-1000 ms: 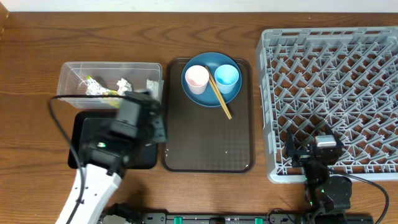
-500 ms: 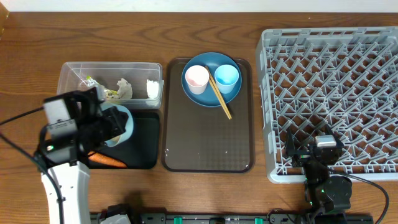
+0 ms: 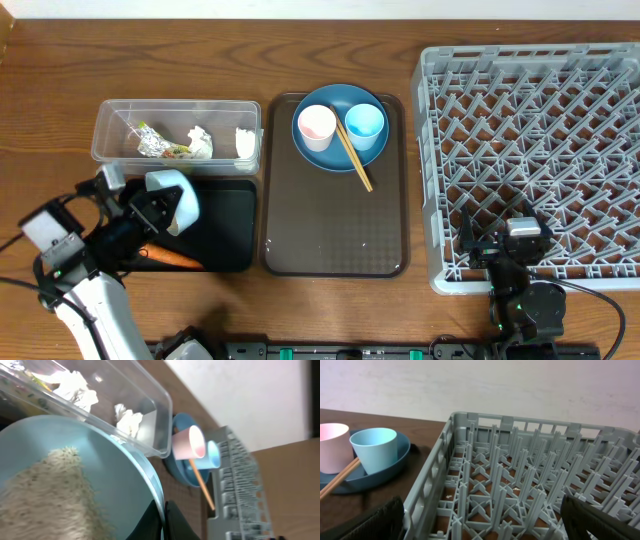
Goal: Sort waste into correct bins and load items into the dishwasher rack
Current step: 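Tilt the bowl with the left gripper to pour rice onto the black tray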
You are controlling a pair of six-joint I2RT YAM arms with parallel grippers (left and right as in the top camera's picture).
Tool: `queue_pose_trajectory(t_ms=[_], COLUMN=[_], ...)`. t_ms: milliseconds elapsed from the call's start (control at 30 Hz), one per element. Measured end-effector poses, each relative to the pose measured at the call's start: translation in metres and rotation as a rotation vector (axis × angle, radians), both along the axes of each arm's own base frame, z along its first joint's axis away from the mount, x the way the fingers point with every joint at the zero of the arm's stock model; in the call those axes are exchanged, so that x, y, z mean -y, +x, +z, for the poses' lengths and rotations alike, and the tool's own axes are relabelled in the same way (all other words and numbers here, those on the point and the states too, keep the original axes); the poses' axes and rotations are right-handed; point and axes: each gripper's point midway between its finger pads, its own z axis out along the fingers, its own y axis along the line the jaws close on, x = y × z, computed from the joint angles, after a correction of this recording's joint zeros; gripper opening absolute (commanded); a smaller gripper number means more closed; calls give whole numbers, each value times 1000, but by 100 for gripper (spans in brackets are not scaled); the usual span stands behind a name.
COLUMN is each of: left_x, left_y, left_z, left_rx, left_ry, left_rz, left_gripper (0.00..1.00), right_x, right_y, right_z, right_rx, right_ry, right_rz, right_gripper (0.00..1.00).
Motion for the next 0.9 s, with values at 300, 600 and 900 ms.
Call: queue_pose_trajectory(t_ms=[300,600,900], left_x=[-17,-20,-18], left_y=[4,7,6], left_z=[-18,-45,-43], left_rx=[48,-12,-32], left_ry=[-267,-533,-594], left_rz=[-6,-15,-9], left_gripper=[6,6,6], right_x=[0,0,0], right_y=[0,0,0], right_z=[0,0,0], right_rx=[0,0,0], right_ry=[0,0,0], right_rz=[0,0,0], right_gripper=[99,99,99])
